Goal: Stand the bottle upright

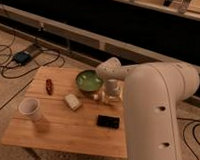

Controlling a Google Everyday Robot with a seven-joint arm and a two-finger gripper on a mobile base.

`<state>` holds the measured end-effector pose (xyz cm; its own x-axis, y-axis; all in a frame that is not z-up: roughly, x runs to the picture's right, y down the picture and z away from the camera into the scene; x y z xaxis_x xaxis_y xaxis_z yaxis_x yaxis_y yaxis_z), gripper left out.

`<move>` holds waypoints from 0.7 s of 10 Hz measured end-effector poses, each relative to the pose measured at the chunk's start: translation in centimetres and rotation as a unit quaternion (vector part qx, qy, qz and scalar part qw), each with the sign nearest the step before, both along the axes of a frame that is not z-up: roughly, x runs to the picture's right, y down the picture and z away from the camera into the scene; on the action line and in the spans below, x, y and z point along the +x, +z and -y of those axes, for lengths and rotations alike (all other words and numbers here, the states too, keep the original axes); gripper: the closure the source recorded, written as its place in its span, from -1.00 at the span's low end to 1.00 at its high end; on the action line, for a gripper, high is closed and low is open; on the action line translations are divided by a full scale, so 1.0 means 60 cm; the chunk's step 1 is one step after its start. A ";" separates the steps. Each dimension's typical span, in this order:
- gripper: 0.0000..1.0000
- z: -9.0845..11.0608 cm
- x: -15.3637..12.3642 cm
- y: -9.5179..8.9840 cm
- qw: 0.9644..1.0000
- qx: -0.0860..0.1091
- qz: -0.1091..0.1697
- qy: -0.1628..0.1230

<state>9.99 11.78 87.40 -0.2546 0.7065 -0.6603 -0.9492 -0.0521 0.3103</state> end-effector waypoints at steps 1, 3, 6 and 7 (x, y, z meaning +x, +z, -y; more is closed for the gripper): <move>-0.30 0.001 -0.009 -0.004 1.000 -0.001 0.009 0.001; -0.30 -0.003 -0.039 -0.022 0.999 -0.007 0.035 0.001; -0.30 -0.001 -0.071 -0.039 0.998 -0.009 0.058 -0.004; -0.30 -0.001 -0.079 -0.041 0.998 -0.009 0.062 -0.006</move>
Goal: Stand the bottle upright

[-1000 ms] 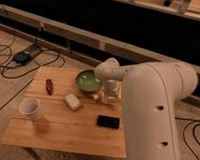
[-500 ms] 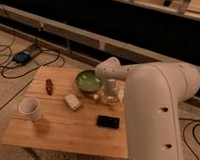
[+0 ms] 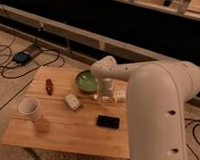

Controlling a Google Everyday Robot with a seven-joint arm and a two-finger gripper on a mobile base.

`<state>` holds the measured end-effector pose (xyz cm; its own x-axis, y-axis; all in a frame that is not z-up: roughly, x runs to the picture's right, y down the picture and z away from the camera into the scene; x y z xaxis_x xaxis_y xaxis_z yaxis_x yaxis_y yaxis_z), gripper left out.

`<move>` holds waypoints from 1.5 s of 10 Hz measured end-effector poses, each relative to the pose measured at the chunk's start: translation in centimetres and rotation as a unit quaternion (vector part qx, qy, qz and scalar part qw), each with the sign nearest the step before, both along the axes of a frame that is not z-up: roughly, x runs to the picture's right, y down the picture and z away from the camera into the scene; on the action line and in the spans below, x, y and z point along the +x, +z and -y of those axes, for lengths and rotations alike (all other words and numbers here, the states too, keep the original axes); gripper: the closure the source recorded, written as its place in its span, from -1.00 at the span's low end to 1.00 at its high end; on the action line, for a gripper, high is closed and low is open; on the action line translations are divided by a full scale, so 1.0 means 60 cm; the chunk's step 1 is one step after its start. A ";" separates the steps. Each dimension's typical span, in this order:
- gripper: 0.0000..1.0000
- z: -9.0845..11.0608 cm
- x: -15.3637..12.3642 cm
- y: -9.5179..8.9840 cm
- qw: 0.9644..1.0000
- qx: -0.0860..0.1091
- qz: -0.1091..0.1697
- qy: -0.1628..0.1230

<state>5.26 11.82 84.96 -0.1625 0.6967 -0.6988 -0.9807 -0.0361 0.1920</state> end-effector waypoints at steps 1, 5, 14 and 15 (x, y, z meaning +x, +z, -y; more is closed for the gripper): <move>-0.30 0.001 -0.006 0.001 1.000 0.001 0.002 -0.003; -0.30 0.009 -0.022 0.021 0.999 0.011 -0.021 -0.024; -0.30 0.007 0.026 0.078 0.996 -0.007 -0.079 -0.047; -0.30 0.010 0.039 0.082 0.995 -0.008 -0.087 -0.044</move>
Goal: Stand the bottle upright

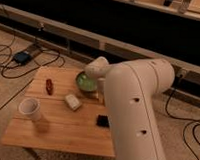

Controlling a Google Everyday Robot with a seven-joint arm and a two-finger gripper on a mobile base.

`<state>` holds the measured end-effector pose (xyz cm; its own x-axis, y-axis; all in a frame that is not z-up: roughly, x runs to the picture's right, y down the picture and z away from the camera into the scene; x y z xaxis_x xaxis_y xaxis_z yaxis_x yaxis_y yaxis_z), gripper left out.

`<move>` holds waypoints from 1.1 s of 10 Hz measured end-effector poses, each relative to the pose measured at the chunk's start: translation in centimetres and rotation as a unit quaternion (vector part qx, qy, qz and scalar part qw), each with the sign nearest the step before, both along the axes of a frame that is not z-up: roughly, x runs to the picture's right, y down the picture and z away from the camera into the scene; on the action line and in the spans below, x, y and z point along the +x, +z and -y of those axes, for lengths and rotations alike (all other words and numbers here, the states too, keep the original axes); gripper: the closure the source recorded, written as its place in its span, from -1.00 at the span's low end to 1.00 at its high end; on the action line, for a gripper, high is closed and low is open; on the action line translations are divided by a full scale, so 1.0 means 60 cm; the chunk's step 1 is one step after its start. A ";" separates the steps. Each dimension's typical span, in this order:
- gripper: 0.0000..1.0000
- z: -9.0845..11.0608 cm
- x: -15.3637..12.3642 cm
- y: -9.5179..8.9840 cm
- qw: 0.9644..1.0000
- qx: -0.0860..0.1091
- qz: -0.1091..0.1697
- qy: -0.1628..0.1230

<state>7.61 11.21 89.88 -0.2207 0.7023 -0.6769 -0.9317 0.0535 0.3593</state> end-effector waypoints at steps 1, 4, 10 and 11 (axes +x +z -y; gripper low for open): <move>-0.30 0.005 0.016 0.004 1.000 0.000 -0.010 0.002; -0.30 0.018 0.050 0.012 0.999 0.002 -0.032 0.003; -0.30 0.052 0.081 0.024 0.998 0.018 -0.050 -0.033; -0.30 0.059 0.076 0.027 0.997 0.023 -0.050 -0.046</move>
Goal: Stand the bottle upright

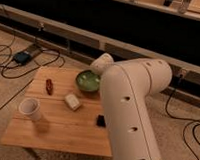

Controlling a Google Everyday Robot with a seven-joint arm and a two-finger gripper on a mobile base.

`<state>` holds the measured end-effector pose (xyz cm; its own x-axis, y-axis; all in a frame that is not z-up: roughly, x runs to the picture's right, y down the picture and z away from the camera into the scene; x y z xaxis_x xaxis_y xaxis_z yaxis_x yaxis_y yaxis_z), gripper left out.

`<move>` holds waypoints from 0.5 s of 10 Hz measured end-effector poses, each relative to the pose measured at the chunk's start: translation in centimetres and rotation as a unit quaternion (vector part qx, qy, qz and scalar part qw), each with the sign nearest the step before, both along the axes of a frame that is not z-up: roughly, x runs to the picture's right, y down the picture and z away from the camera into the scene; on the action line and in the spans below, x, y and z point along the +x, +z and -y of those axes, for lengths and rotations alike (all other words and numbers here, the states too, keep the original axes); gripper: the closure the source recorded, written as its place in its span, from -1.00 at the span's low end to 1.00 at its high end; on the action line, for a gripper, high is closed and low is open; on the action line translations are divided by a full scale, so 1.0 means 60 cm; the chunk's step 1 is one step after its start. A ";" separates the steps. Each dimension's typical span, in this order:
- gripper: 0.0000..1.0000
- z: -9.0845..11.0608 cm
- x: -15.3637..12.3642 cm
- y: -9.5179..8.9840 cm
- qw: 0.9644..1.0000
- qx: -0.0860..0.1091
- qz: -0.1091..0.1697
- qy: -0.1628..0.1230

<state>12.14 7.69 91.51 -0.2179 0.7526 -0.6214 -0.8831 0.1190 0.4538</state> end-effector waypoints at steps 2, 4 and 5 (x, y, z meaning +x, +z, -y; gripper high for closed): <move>-0.30 0.006 -0.002 0.004 1.000 0.003 -0.003 -0.018; -0.30 0.015 0.001 0.006 0.999 0.006 -0.011 -0.037; -0.30 0.019 0.005 0.007 0.999 0.007 -0.014 -0.042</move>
